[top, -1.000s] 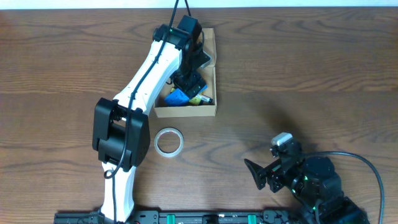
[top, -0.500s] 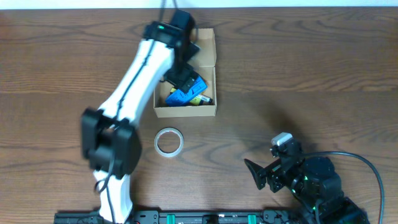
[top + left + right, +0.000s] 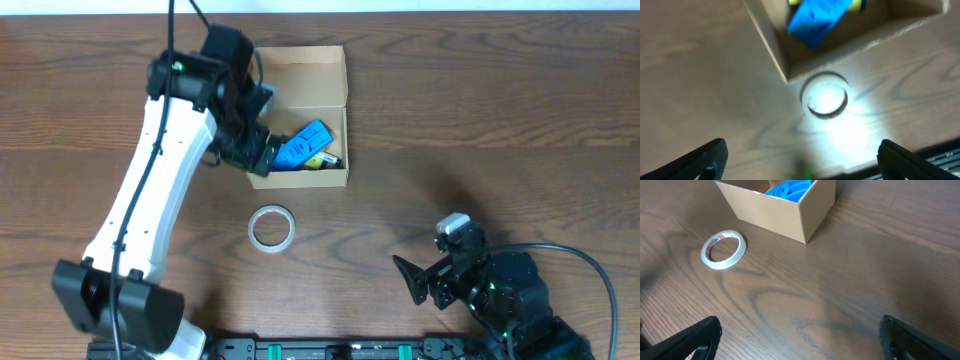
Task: Pack container
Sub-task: 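Move the left gripper to the clear tape roll and grasp its rim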
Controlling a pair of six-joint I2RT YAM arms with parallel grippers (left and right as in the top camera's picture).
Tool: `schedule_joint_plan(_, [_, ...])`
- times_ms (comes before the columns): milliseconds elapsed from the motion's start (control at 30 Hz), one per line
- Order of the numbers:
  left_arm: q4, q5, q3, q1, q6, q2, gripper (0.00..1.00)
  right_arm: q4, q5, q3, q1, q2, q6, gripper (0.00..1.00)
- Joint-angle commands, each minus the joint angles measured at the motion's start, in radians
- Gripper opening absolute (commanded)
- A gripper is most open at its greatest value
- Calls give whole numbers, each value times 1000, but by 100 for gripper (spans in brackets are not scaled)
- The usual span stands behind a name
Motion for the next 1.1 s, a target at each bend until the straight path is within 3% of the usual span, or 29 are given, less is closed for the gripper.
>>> schedule_joint_plan(0, [19,13,-123,1,-61,-113,96,-1,-3,-2,-6,-7,12,99])
schedule_joint_plan(333, [183,119,-545,0,-185,-336,95,-1,-3,-2,-6,-7,12,99])
schedule_joint_plan(800, [359,69,-737,-13,-525,-333,96,-1,-3,-2,-6,-7,12,99])
schedule_joint_plan(1067, [455,42,-900,-13,-804,-333,96,-1,-3,-2,-6,-7,12,99])
